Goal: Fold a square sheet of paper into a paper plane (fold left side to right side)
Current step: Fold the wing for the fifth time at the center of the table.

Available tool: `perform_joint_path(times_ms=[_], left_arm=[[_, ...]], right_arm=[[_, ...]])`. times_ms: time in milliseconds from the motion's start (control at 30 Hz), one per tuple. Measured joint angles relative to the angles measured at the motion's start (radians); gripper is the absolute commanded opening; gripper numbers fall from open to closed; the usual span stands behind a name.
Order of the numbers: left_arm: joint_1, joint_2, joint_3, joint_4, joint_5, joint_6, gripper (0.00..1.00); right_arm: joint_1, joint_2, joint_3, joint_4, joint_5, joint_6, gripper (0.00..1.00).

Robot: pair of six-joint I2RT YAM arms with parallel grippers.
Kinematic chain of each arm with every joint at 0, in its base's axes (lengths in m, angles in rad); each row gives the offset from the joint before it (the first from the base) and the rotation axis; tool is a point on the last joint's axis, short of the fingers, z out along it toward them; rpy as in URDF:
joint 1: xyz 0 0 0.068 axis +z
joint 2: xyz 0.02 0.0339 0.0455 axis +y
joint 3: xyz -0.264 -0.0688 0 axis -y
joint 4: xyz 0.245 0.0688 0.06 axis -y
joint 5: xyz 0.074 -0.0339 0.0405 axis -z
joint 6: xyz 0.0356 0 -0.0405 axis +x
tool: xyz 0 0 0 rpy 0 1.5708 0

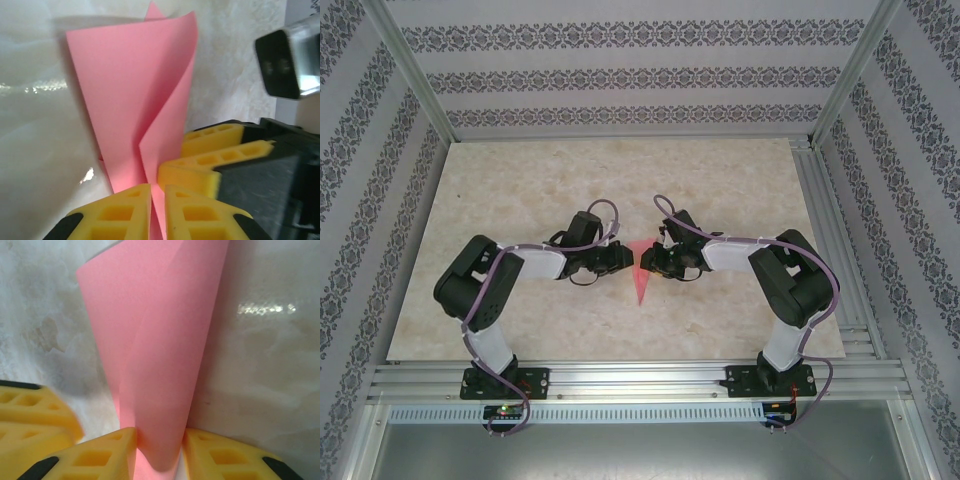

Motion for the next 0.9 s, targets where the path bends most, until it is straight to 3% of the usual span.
perform_joint_path(times_ms=[167, 900], left_arm=[[0.003, 0.066, 0.015, 0.008, 0.027, -0.029, 0.16], [0.006, 0.093, 0.026, 0.06, 0.054, -0.071, 0.2]], right_arm=[[0.0, 0.0, 0.0, 0.0, 0.0, 0.0, 0.32], [0.0, 0.0, 0.0, 0.001, -0.001, -0.003, 0.34]])
